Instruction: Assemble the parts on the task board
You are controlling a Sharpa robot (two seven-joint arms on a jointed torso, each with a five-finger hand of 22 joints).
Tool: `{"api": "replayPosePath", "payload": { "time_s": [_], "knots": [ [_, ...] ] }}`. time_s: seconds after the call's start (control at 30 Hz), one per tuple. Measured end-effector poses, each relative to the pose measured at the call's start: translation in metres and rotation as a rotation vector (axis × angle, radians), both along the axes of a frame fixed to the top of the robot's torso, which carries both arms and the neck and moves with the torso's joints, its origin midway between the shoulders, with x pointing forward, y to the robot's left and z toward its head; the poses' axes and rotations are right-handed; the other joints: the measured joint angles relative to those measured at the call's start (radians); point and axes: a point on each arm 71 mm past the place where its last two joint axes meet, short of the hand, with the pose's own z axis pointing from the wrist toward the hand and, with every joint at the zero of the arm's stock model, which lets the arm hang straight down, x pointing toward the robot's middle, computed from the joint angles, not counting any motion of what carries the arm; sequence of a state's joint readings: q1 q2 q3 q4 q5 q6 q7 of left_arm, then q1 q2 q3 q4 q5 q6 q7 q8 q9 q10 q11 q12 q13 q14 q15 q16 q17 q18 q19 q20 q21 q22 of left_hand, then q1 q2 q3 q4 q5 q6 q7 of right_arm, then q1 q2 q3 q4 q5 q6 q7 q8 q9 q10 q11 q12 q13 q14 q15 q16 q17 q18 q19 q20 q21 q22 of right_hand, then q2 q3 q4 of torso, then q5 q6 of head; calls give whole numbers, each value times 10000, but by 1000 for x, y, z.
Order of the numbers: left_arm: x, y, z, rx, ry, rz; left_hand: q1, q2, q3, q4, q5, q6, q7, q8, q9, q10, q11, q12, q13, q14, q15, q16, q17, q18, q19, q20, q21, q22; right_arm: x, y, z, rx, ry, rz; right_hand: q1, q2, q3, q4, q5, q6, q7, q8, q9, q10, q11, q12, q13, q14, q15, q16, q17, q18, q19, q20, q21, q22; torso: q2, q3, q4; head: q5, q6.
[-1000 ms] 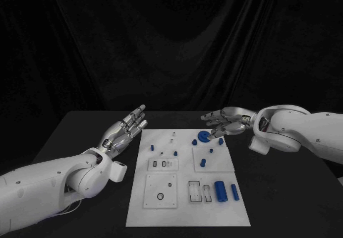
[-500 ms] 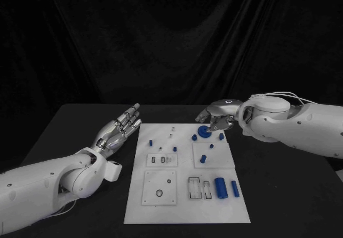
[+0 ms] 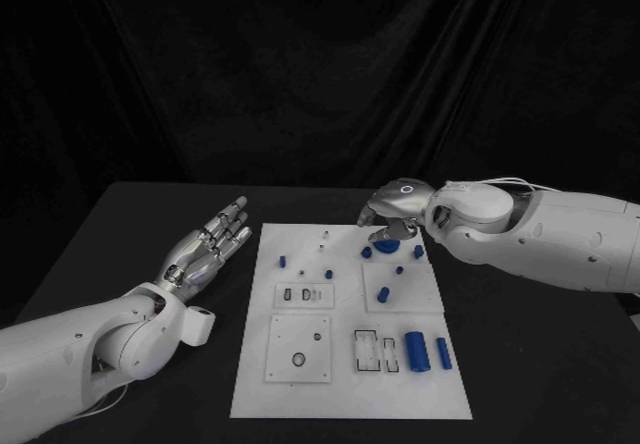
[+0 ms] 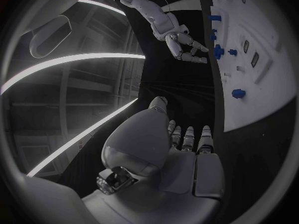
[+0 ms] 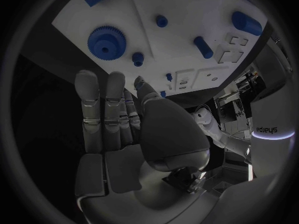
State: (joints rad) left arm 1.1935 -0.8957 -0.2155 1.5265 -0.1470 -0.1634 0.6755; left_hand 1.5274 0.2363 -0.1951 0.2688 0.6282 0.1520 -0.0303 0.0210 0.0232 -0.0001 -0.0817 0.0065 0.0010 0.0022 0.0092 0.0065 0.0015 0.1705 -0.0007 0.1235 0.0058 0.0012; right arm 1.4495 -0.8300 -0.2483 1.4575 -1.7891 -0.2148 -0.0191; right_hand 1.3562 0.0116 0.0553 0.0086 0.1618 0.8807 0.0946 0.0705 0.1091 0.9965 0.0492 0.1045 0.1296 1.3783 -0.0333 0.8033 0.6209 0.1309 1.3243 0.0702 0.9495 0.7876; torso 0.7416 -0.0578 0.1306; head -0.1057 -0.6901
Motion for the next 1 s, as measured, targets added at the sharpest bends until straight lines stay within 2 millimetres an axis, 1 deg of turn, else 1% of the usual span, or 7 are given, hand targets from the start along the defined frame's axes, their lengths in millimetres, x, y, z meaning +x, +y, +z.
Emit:
{"api": "replayPosePath", "payload": {
  "time_s": [0.27, 0.7, 0.77, 0.8, 0.87, 0.9, 1.0],
  "knots": [
    [3, 1, -1, 32, -7, 19, 3, -4, 13, -14, 0, 0, 0, 0, 8, 0, 0, 0, 1, -37, 36, 0, 2, -1, 0, 71, 0, 1, -1, 0, -11, 81, -311, 108, -90, -92, 80, 219, 0, -92, 18, -39, -60, 8, 8, -68, -27, -20, 2, 847, 551, 5, -133, 0, 996, 1228, 116, -57, 116, -81, 77],
    [2, 1, -1, -1, 7, -45, 3, -4, 13, -14, 0, 0, 0, 0, 7, 0, 0, 0, 4, -37, 36, 0, -7, -1, -1, 70, 0, 2, -7, -2, -18, 90, -282, 200, -263, -338, -3, 493, -128, -288, 73, -38, -203, 44, 44, -176, -41, -20, 2, 1244, 805, 8, -201, -2, 1535, 1943, 117, -54, 202, -47, -39],
    [2, 1, -1, -4, 10, -51, 4, -4, 41, -42, 0, 0, 0, 0, 6, 0, -1, 0, 4, 0, 72, 0, -6, -2, -1, 70, 0, 2, -8, -2, -19, 92, -263, 219, -312, -288, 42, 538, 332, -288, 72, -38, -245, 65, 66, -236, -83, 81, 17, 1475, 983, -18, -201, -2, 1769, 2252, 101, -55, 201, -37, -63],
    [2, 1, -1, -11, 12, -60, 4, -4, 41, -42, 0, 0, 0, 0, 6, 0, -1, 0, 5, 0, 72, 0, -7, -2, -1, 70, 0, 2, -8, -2, -19, 91, -246, 226, -312, -288, 54, 550, 502, -277, 62, -39, -256, 70, 70, -262, -93, 100, -3, 1547, 1037, -120, -187, 12, 1838, 2339, 95, -56, 201, -36, -73],
    [1, 0, -1, -24, 17, -82, 4, -4, 69, -14, 0, 0, 0, 0, 6, 0, -1, 0, 5, 0, 72, 0, -6, -2, 35, 106, 0, 2, -9, -2, -20, 84, -213, 226, -312, -288, 146, 523, 901, -231, -170, -38, -295, 79, 80, -300, -146, 136, 13, 1690, 1143, -147, -165, 34, 1979, 2554, 81, -57, 200, -35, -88],
    [1, 0, 0, -32, 19, -96, 4, -4, 69, -14, 0, 0, 0, 0, 6, 0, -1, 0, 5, 0, 72, 0, -6, -1, 36, 107, 0, 2, -10, -2, -20, 76, -193, 221, -312, -288, 180, 534, 1019, -230, -247, -38, -311, 76, 82, -300, -168, 154, 31, 1747, 1196, -147, -164, 34, 2052, 2646, 76, -57, 200, -35, -89],
    [0, -1, 0, -52, 26, -130, 4, -4, 69, -14, 0, 0, 0, 0, 6, 0, -1, 0, 6, 0, 72, 0, -6, -1, 36, 106, 0, 2, -11, -3, -22, 33, -116, 205, -312, -288, 243, 530, 1213, -233, -268, -38, -346, 40, 118, -359, -228, 189, 67, 1879, 1322, -146, -124, 74, 2172, 2836, 57, -57, 201, -35, -102]
  ]
}}
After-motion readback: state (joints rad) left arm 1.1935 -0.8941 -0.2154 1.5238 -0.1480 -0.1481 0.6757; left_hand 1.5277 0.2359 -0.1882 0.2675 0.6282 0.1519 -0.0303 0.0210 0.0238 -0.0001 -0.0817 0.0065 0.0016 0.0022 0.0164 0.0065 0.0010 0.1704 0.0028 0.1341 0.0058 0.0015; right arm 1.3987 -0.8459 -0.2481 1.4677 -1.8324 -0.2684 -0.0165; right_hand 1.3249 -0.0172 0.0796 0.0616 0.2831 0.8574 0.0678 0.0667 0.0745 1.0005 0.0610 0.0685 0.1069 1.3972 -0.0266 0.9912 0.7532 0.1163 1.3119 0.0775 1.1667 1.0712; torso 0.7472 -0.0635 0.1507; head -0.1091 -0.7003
